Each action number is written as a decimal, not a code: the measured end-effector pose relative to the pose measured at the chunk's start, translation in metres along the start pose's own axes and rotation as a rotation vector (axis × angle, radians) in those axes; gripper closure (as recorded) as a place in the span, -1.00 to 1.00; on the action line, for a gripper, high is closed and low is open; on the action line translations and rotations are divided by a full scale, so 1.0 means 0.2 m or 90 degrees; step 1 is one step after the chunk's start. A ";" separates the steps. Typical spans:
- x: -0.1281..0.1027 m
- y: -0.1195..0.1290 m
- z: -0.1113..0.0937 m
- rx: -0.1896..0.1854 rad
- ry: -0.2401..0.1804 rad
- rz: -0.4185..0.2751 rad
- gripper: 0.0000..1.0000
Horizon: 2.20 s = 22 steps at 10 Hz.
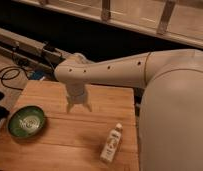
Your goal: Place the bottle in the ceramic bowl
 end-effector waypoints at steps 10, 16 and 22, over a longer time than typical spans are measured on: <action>0.00 0.00 0.00 0.000 0.000 0.000 -0.30; 0.00 0.00 0.00 0.000 0.000 0.000 -0.30; 0.00 -0.02 -0.01 -0.006 -0.012 0.008 -0.30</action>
